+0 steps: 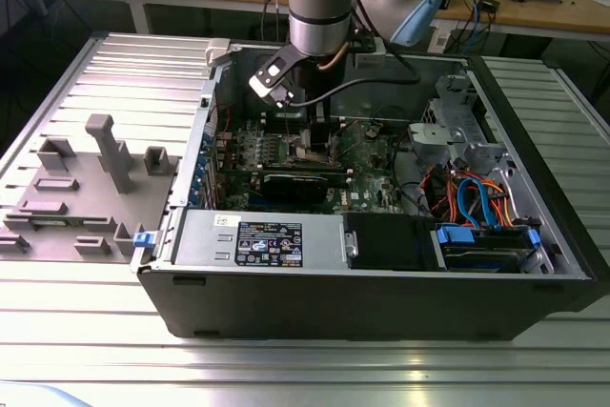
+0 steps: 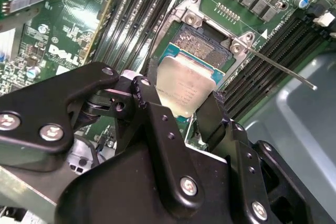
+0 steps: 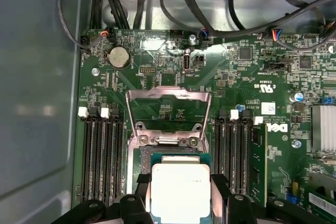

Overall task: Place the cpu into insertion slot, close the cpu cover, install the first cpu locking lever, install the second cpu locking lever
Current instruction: 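Place the cpu into insertion slot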

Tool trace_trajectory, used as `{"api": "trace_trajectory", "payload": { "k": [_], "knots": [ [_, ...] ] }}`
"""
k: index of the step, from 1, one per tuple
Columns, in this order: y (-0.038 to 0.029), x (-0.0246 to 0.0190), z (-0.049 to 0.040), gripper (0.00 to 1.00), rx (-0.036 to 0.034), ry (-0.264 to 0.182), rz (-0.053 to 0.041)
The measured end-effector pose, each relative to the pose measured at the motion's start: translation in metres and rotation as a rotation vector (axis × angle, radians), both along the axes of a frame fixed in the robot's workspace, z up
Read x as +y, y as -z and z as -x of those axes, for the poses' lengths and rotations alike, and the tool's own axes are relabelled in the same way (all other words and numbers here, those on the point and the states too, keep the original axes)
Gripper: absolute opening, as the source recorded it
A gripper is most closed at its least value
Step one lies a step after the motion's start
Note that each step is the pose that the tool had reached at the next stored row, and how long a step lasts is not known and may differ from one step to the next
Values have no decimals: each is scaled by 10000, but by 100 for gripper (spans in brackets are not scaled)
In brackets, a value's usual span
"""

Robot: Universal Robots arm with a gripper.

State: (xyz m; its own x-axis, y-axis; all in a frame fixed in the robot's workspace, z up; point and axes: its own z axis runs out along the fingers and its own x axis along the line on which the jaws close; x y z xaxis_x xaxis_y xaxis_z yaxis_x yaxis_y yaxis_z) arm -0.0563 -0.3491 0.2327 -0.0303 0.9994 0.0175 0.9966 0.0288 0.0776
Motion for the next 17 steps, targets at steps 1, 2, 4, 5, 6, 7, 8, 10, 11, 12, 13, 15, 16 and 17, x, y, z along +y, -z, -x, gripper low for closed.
{"api": "trace_trajectory", "payload": {
  "k": [1,2,4,5,6,7,8,10,11,12,13,15,16,17],
  "knots": [
    [17,5,0,54,0,-1,-1],
    [35,13,2,54,0,-2,-1],
    [58,32,10,54,-1,-2,-1],
    [62,35,10,54,-1,-3,-1],
    [62,35,11,54,1,-4,2],
    [63,35,11,54,0,-3,1],
    [72,35,12,54,0,-2,-1],
    [77,35,12,54,0,-3,-1],
    [78,35,12,54,0,-2,-1],
    [81,35,12,54,-1,-3,-3],
    [82,35,12,54,-1,-2,-2],
    [85,35,11,54,0,-3,-1],
    [87,35,12,54,0,-2,-2],
    [90,35,12,54,0,-3,-1]
  ]
}}
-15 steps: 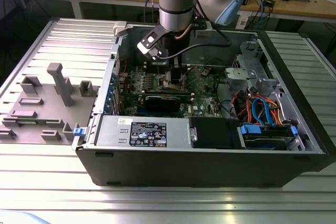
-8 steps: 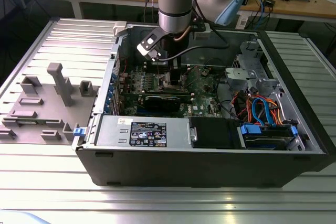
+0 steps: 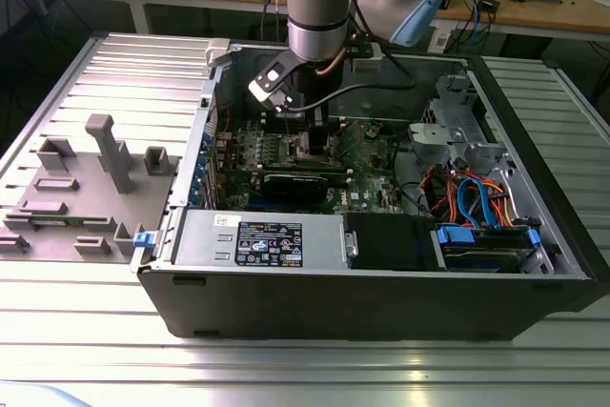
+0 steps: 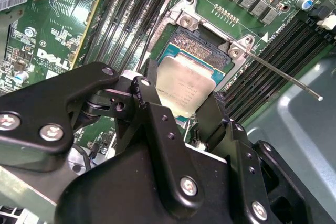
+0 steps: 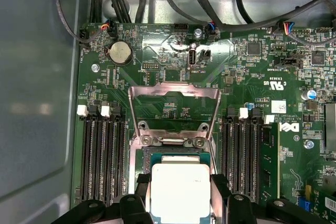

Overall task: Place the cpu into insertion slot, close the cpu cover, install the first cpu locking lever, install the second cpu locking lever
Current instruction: 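Place the cpu into insertion slot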

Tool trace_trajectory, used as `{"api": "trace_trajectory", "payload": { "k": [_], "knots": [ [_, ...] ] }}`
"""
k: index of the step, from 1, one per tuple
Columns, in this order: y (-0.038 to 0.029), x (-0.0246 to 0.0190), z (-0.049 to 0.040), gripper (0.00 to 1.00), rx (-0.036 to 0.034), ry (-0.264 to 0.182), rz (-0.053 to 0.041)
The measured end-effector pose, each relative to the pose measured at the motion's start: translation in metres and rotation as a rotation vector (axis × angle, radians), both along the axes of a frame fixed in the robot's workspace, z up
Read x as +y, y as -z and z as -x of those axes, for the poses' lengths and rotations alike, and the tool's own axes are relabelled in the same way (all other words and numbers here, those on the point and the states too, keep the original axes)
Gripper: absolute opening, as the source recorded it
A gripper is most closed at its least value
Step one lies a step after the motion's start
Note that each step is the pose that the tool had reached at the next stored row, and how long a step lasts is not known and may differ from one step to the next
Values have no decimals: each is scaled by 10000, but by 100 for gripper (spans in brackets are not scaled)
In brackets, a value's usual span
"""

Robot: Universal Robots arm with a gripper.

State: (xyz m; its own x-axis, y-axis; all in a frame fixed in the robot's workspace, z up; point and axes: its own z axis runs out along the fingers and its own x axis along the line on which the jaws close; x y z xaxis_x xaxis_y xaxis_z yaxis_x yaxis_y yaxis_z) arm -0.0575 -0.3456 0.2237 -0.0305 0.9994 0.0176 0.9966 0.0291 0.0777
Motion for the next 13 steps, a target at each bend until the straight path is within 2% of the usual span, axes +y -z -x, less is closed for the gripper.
{"api": "trace_trajectory", "payload": {
  "k": [13],
  "knots": [
    [48,0,0,54,0,0,0]
  ]
}}
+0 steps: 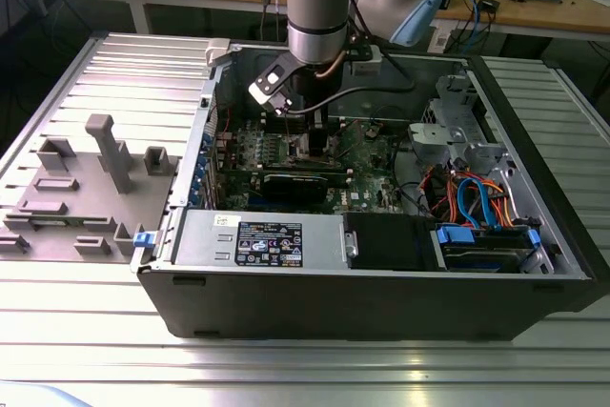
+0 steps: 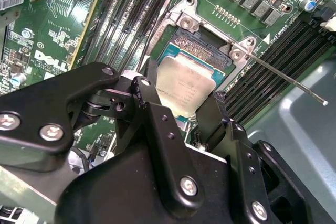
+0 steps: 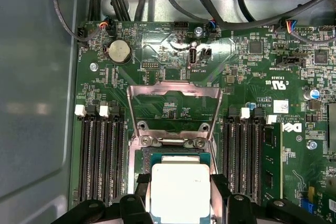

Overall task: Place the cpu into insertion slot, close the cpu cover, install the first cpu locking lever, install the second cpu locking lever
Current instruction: 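Place the cpu into insertion slot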

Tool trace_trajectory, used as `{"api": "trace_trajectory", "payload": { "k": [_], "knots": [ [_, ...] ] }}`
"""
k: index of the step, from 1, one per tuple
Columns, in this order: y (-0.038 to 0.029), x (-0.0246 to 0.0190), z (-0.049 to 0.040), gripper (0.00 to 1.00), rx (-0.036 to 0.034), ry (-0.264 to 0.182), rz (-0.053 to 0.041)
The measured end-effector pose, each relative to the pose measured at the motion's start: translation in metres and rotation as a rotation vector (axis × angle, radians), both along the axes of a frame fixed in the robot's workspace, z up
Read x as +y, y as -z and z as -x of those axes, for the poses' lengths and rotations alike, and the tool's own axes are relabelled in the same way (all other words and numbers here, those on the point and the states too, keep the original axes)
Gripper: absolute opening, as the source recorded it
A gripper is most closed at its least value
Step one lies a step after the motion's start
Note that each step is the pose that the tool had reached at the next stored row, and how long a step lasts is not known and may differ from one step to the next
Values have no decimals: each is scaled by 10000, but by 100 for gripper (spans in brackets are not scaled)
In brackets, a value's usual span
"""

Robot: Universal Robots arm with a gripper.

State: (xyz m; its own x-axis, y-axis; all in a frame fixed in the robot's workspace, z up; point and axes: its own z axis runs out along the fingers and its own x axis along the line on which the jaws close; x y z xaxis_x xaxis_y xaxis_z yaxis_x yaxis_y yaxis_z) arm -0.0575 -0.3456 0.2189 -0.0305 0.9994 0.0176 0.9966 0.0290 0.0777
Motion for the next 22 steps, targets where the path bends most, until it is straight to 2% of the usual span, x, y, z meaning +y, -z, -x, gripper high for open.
{"api": "trace_trajectory", "payload": {
  "k": [3,8,14,22],
  "knots": [
    [19,4,4,54,0,3,1],
    [89,41,42,54,-1,0,4],
    [159,50,43,54,0,54,6],
    [187,61,33,54,-1,185,21]
  ]
}}
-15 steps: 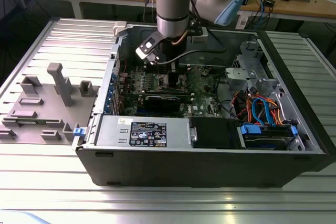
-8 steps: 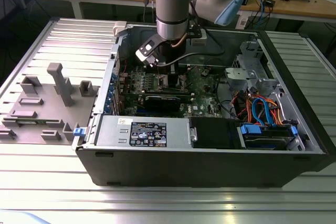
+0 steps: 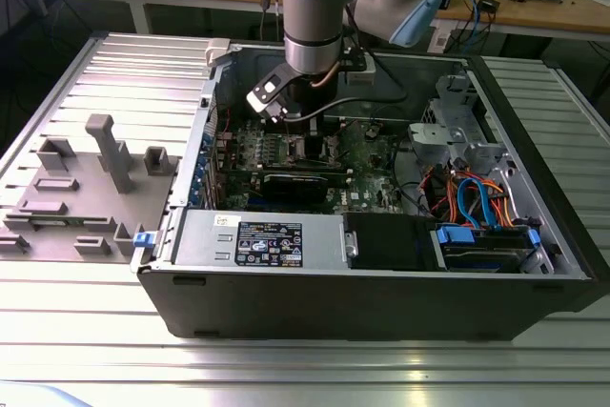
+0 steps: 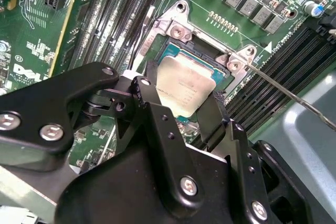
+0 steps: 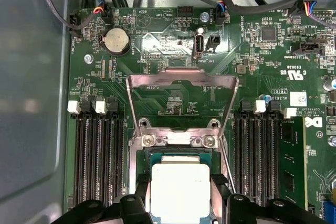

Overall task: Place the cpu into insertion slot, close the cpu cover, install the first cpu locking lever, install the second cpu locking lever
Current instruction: 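Place the cpu into insertion slot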

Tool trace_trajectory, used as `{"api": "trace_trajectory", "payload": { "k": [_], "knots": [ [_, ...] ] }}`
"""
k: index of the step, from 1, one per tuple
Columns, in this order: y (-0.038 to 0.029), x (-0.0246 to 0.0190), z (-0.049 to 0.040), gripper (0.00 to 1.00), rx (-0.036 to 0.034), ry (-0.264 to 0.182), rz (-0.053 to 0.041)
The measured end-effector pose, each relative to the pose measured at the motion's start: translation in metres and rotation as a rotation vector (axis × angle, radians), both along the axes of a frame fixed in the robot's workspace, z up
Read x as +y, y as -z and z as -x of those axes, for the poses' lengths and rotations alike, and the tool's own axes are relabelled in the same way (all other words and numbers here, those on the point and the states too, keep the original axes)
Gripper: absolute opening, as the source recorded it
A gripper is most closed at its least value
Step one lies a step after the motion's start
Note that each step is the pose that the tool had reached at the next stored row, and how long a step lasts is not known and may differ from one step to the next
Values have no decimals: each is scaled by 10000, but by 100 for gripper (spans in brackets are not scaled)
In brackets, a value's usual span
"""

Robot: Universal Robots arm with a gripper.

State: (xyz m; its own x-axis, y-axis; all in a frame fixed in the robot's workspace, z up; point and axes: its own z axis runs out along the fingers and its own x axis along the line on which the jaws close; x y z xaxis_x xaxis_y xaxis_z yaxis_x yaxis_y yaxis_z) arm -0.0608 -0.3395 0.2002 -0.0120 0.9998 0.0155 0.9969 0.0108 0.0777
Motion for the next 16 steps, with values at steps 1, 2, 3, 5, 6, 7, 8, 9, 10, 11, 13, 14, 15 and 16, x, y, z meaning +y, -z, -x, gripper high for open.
{"api": "trace_trajectory", "payload": {
  "k": [1,2,3,5,6,7,8,9,10,11,13,14,15,16],
  "knots": [
    [0,0,0,54,1,0,0],
    [0,0,0,54,1,0,0],
    [0,0,1,54,1,1,1],
    [0,1,0,54,1,2,1],
    [0,1,1,54,1,2,1],
    [0,1,0,54,1,2,1],
    [0,1,1,54,1,2,1],
    [0,1,0,54,1,2,2],
    [0,1,1,54,1,2,2],
    [0,1,0,55,1,1,2],
    [0,1,0,62,1,1,6],
    [0,1,0,62,1,2,7],
    [1,1,0,62,1,2,8],
    [3,2,0,62,1,2,7]
  ]
}}
